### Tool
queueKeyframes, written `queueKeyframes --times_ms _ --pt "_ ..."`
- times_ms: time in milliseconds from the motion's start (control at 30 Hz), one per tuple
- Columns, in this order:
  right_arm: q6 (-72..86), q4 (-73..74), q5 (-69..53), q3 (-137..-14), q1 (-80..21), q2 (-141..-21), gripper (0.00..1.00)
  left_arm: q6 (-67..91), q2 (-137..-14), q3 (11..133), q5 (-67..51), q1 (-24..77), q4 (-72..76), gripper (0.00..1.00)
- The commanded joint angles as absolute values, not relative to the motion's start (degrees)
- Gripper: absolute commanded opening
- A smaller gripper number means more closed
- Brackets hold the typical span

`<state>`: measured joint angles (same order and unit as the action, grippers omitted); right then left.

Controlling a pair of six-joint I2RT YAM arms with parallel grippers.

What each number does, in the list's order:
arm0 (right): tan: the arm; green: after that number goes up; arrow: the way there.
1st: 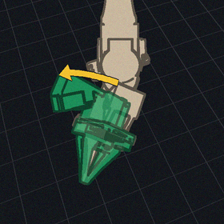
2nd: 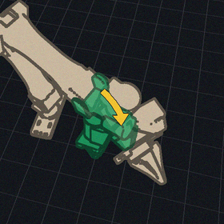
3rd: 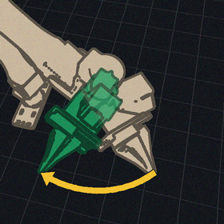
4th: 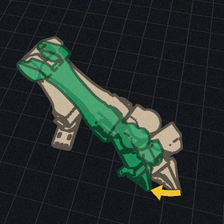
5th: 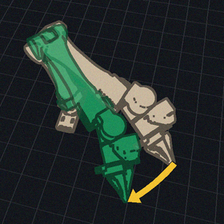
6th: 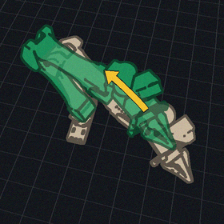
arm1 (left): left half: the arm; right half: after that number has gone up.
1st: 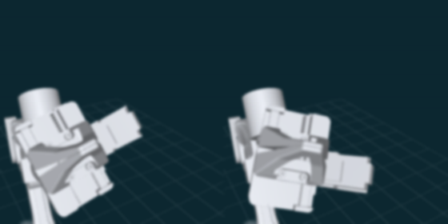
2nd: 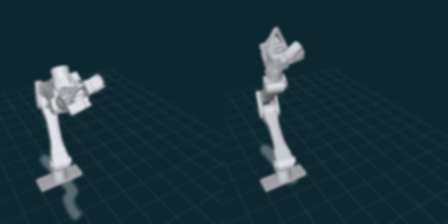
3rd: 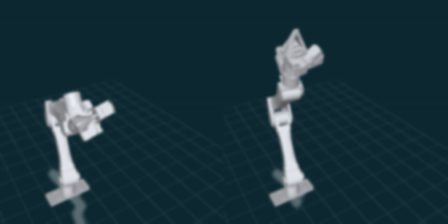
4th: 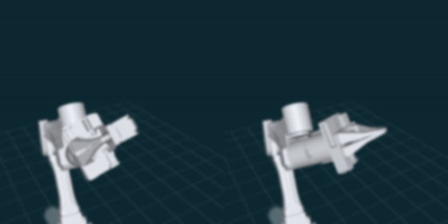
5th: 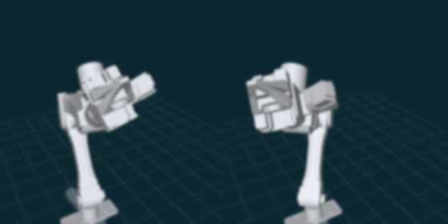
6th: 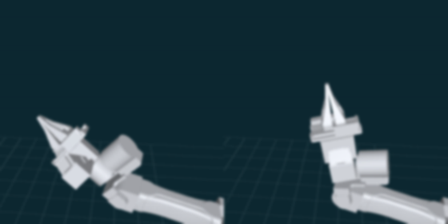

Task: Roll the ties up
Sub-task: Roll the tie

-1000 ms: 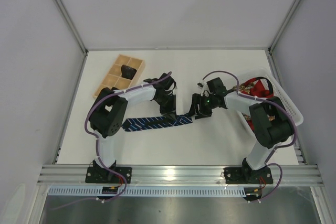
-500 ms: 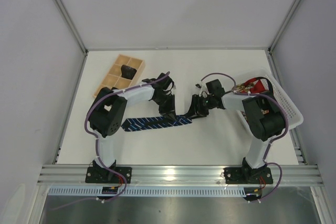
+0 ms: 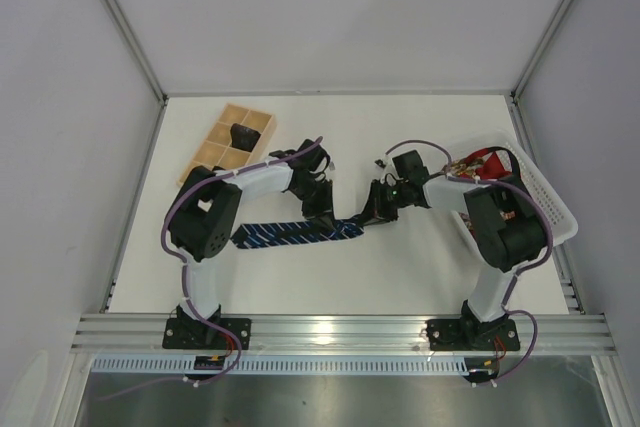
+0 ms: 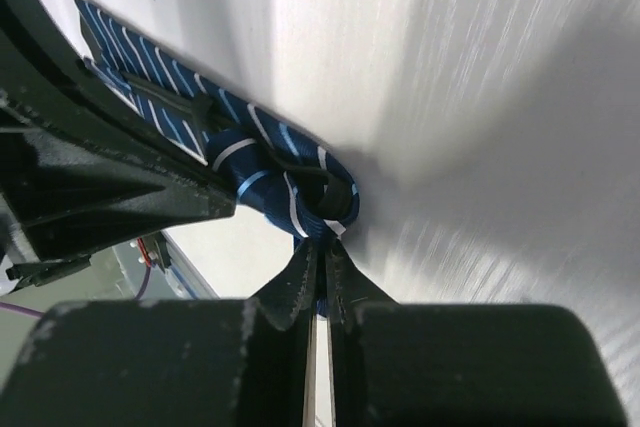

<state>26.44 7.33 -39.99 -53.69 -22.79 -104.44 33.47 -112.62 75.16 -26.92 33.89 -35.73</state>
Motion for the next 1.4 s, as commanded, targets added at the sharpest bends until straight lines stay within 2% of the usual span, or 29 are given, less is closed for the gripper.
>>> queueKeyframes --times_ms 0,267,767,1367 --pt "27.3 14.3 -38.0 -56.3 -23.7 -97.8 0.0 32.3 -114.3 74.6 -26.0 33.9 -35.8 0.11" --pt "26.1 27.3 -32.6 -56.8 -24.0 -91.7 0.0 33.5 -117.0 78.9 -26.5 36.7 -35.9 0.11" --pt "28.2 41.6 -22.2 -59.8 -24.9 -86.0 0.0 36.5 -123.7 87.2 -28.6 42.8 -35.4 0.1" --pt "33.1 39.8 -22.5 -65.4 -26.0 -90.6 0.0 38.3 -125.5 87.9 -29.1 43.9 -33.8 0.11"
